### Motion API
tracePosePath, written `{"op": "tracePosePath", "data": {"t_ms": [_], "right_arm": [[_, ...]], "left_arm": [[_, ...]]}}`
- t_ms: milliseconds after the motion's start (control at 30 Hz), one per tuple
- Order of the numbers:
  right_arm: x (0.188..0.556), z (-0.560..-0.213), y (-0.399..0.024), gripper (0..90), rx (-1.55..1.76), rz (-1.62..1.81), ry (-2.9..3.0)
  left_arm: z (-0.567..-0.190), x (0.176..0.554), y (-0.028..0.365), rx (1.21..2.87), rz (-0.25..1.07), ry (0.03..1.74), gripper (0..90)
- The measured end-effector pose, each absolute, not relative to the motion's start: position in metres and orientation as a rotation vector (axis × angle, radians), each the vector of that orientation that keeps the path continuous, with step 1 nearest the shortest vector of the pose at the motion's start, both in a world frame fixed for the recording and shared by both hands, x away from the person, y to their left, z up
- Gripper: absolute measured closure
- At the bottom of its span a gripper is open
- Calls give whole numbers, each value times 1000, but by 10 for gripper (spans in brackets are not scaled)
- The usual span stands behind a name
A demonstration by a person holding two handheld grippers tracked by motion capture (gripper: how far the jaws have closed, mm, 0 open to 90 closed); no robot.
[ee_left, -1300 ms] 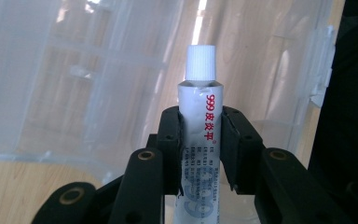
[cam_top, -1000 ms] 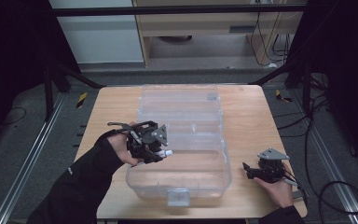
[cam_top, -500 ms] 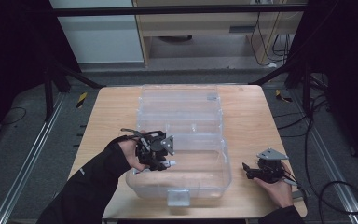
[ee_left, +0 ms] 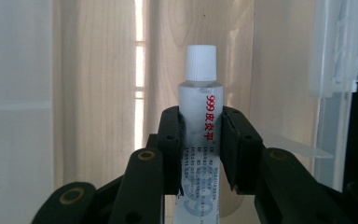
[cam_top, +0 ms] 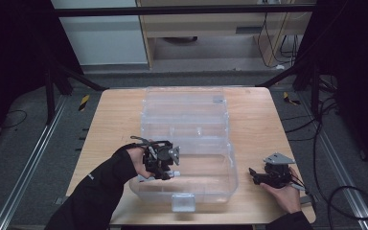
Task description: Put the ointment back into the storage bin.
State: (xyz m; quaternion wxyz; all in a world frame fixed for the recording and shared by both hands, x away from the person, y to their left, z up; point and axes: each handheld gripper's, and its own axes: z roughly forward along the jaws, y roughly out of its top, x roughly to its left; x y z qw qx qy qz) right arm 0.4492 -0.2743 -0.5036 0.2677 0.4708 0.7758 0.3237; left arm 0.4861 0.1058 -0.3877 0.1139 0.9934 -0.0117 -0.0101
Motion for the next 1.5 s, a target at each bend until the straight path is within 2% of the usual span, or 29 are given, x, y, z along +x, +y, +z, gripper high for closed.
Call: {"op": "tracePosePath", "data": {"t_ms": [200, 233, 633, 667, 700, 733, 1000, 1033, 1067, 1100, 1500], "right_arm": [[449, -504, -274, 170, 1273, 872, 2097], [449, -504, -274, 170, 1270, 874, 2100], [449, -505, -273, 170, 1260, 863, 2111], [449, -505, -273, 170, 1262, 866, 2112], [449, -505, -273, 170, 1262, 866, 2112], [449, -505, -273, 172, 1259, 870, 2110], [449, -505, -273, 172, 1252, 870, 2111], [449, -505, -273, 173, 1252, 868, 2112], [449, -505, -273, 173, 1252, 868, 2112], [449, -505, -273, 172, 1252, 868, 2112], [450, -505, -273, 171, 1244, 872, 2115]], "left_arm": [[-396, 488, 105, 2925, -51, -50, 703], [-399, 485, 105, 2933, -65, 25, 703], [-418, 485, 103, 2964, -101, 21, 703], [-420, 489, 101, 2968, -82, -76, 703], [-420, 489, 101, 2968, -82, -76, 703], [-423, 484, 102, 2973, -105, 13, 703], [-433, 486, 98, 2986, -119, -23, 702], [-433, 483, 98, 3002, -36, 22, 702], [-433, 483, 98, 3002, -36, 22, 702], [-434, 489, 97, 3004, -98, -69, 702], [-439, 490, 99, 3008, -96, -47, 699]]}}
